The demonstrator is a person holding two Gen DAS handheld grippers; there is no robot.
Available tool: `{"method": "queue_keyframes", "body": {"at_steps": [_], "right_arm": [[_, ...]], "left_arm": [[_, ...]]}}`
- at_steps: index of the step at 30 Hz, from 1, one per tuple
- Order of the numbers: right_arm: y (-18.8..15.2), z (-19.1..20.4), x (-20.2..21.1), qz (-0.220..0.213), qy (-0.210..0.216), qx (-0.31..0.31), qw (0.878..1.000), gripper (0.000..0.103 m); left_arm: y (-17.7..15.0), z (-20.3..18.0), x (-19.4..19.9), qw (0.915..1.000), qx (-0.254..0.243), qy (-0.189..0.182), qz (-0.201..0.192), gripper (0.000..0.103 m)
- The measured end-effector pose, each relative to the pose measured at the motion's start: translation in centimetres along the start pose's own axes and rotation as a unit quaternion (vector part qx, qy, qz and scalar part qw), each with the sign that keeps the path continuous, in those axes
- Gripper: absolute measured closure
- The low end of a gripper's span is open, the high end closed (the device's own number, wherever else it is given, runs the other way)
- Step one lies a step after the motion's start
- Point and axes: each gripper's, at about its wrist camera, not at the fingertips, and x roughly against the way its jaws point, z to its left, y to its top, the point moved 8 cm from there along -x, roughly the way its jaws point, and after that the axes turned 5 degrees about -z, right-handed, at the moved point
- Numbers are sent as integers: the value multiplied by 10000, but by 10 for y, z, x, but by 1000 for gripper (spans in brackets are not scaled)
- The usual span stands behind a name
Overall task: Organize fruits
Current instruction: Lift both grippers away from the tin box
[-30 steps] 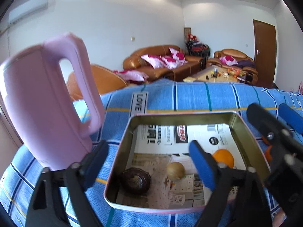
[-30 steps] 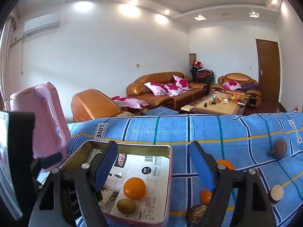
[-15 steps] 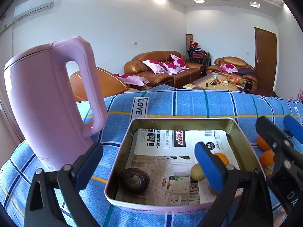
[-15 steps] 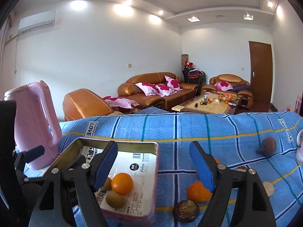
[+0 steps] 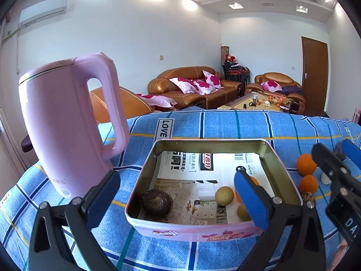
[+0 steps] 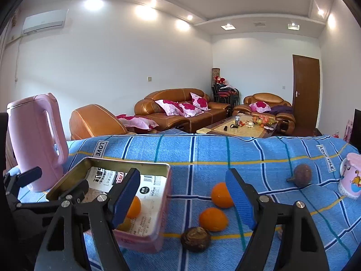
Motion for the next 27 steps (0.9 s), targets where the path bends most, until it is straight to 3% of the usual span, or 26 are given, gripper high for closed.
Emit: {"method": "queue_keyframes", "body": {"at_steps": [17, 27], "right_arm": [[-5, -61, 32, 43, -220, 93, 9997, 24], [-10, -111, 46, 174, -477, -89, 9987, 24]], "left_arm": [[-13, -9, 20, 9996, 24, 170, 216, 0], [-21, -44, 34, 9990, -232, -96, 365, 0]]}}
